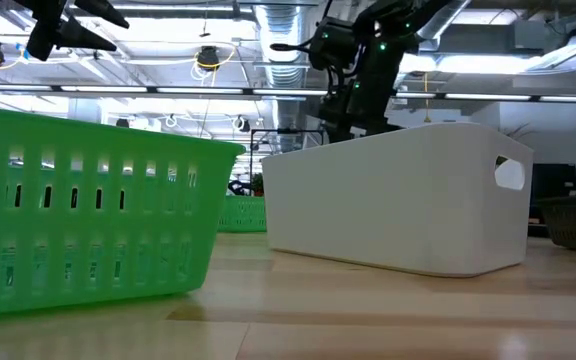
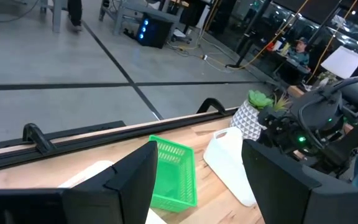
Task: Stack baskets by color
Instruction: Stack the top right white bin on top of the top white bin
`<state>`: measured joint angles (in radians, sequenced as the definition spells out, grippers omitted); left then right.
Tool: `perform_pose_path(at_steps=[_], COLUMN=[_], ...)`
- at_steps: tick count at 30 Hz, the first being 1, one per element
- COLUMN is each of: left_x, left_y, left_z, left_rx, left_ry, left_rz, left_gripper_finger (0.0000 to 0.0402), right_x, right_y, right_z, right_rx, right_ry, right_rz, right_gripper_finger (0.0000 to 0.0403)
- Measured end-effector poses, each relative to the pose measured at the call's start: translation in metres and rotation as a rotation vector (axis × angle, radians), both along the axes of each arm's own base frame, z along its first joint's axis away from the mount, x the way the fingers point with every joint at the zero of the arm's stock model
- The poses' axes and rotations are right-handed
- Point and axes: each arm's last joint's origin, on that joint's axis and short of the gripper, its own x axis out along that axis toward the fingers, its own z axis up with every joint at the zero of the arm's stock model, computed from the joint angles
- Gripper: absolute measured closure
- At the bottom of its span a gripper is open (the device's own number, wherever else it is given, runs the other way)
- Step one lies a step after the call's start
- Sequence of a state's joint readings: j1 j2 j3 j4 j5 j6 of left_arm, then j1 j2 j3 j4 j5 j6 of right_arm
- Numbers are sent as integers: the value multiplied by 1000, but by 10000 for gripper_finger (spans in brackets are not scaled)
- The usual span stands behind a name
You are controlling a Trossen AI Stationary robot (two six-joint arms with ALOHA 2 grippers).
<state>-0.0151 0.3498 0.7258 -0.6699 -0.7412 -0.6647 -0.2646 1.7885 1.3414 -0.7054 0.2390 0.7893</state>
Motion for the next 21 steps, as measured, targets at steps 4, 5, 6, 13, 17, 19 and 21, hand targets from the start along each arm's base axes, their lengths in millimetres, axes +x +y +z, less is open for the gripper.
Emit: perform_pose_path(at_steps=[4, 5, 6, 13, 17, 19, 21], left_x=[0, 0, 0, 0, 0, 0, 0], left_y=[0, 0, 0, 0, 0, 0, 0], left_z=[0, 0, 0, 0, 0, 0, 0], left_rx=[0, 0, 0, 0, 0, 0, -1], left_ry=[0, -1, 0, 0, 0, 0, 0], left_rz=[0, 0, 0, 0, 0, 0, -3], left_gripper_finger=[178, 178, 178, 178, 178, 178, 178], right_x=[1, 1, 2, -1, 0, 0, 4], right_y=[0, 0, 0, 0, 0, 0, 0], right_z=[-5, -6, -7, -13, -12, -12, -18], right_rx=[-5, -7, -9, -7, -14, -14, -12], right_ry=[-33, -38, -45, -28, -38, -38, -30], right_rz=[-7, -6, -6, 1, 8, 11, 13], right_gripper_finger=[191, 194, 197, 219, 228, 233, 236])
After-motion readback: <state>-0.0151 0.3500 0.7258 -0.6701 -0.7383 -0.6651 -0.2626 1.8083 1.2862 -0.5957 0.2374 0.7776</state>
